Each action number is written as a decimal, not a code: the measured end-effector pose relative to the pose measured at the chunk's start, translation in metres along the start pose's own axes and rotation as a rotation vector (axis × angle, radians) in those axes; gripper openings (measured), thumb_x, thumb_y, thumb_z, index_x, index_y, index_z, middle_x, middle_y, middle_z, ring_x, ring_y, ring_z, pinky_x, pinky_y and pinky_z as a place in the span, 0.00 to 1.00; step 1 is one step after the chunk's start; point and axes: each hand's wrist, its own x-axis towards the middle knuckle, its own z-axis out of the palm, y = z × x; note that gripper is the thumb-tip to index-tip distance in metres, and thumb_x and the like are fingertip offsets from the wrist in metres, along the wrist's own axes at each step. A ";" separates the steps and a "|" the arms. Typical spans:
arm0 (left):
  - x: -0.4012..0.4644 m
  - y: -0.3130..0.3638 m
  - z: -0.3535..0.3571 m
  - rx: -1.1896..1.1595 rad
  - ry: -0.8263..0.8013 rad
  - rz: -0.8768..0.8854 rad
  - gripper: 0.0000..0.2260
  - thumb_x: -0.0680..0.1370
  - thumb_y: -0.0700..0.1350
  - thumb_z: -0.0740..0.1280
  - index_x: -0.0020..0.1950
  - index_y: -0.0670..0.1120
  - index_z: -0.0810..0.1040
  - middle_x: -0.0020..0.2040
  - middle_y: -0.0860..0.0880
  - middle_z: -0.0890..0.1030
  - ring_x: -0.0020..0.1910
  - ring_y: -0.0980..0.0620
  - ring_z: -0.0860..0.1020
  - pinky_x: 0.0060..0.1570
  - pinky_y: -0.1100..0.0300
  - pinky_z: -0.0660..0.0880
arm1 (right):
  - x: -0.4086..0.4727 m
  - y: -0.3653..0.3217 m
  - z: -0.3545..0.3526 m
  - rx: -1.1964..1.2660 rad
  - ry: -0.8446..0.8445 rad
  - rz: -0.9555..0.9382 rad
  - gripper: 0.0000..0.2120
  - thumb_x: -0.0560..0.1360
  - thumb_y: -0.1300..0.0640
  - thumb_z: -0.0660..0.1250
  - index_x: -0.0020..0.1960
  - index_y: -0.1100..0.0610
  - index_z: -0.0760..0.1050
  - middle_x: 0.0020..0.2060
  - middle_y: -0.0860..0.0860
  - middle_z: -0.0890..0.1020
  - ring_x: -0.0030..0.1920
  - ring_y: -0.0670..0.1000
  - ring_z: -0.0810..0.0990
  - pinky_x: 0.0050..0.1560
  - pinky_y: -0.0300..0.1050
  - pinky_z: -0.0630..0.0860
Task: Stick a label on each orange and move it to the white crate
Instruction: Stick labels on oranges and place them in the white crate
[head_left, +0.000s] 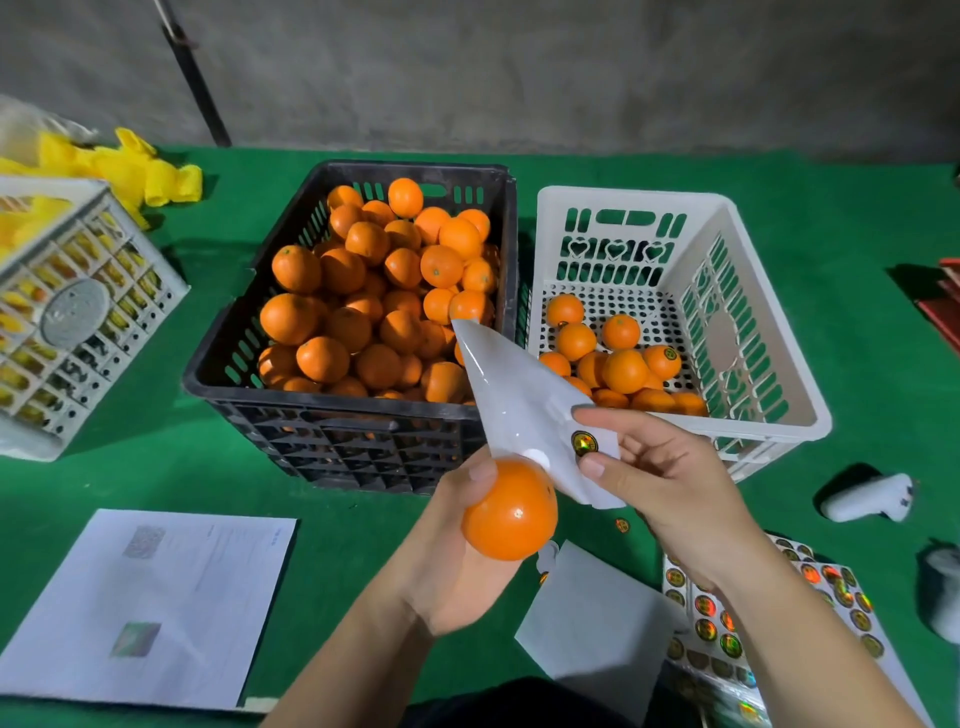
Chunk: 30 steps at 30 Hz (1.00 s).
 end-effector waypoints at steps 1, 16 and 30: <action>0.000 -0.001 0.001 -0.001 0.005 0.016 0.18 0.72 0.62 0.78 0.58 0.56 0.86 0.57 0.54 0.85 0.57 0.56 0.83 0.58 0.58 0.79 | -0.001 0.000 0.001 -0.008 -0.008 0.002 0.17 0.72 0.55 0.77 0.59 0.43 0.86 0.33 0.48 0.66 0.35 0.46 0.66 0.38 0.34 0.65; -0.001 0.003 0.004 0.102 0.036 0.062 0.27 0.69 0.63 0.80 0.66 0.56 0.84 0.61 0.52 0.85 0.58 0.53 0.83 0.54 0.58 0.80 | -0.005 -0.003 -0.003 0.016 -0.067 0.039 0.11 0.79 0.51 0.73 0.61 0.46 0.86 0.59 0.49 0.87 0.63 0.50 0.84 0.64 0.47 0.79; -0.002 -0.002 0.004 0.223 -0.018 0.064 0.26 0.68 0.61 0.81 0.64 0.57 0.85 0.61 0.53 0.86 0.60 0.52 0.84 0.55 0.58 0.80 | -0.007 0.011 -0.002 0.758 -0.072 0.406 0.20 0.79 0.61 0.63 0.68 0.66 0.77 0.65 0.65 0.81 0.63 0.62 0.80 0.67 0.56 0.76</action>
